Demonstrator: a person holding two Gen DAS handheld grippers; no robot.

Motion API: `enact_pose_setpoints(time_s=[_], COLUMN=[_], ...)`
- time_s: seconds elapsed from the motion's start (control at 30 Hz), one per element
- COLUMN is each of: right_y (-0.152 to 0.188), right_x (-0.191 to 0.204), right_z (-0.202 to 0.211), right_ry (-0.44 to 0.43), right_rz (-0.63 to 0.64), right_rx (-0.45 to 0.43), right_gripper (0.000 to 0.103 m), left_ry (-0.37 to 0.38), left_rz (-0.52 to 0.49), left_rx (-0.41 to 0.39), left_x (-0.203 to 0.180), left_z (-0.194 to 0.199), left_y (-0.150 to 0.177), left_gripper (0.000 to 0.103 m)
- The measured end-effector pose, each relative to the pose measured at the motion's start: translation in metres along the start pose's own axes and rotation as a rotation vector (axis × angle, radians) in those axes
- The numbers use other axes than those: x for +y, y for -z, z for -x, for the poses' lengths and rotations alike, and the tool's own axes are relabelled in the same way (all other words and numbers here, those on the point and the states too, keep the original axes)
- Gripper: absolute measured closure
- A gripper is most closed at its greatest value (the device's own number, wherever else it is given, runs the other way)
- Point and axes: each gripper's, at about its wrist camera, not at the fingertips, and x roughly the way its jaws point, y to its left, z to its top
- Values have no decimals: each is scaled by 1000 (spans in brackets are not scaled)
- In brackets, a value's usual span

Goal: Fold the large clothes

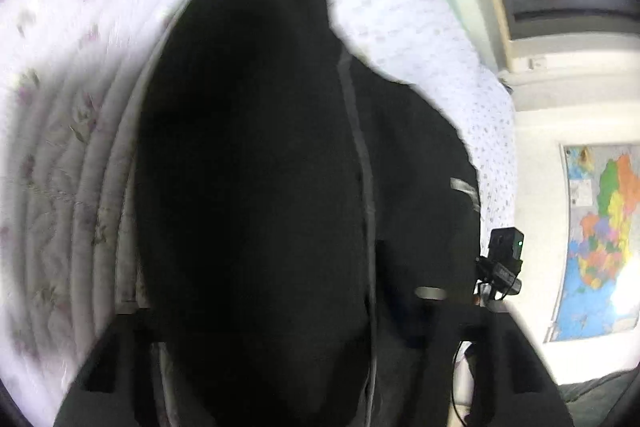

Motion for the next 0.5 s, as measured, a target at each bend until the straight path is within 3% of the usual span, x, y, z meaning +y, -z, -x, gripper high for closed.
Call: enact_pose_setpoints(time_s=[0.03,0.07,0.23,0.5], right_y=[5,8,49,95], right_x=[8,13,51,95], right_z=[8,15,62,90], right_ry=[-3,-11,-104,-102], right_rz=[19,23,32,129], right_rx=[-17,-31,-142,-236], right_gripper=[51,58,67,68], left_ry=[7,21,131,195], left_rz=[-8,-13,-65,-209], left_rx=[-17,-32,-115,-222], left_x=[-6,-13,-66,-144], left_z=[7,14,57,137], left_y=[3,8,43,120], left_gripper=[68,72,76,76])
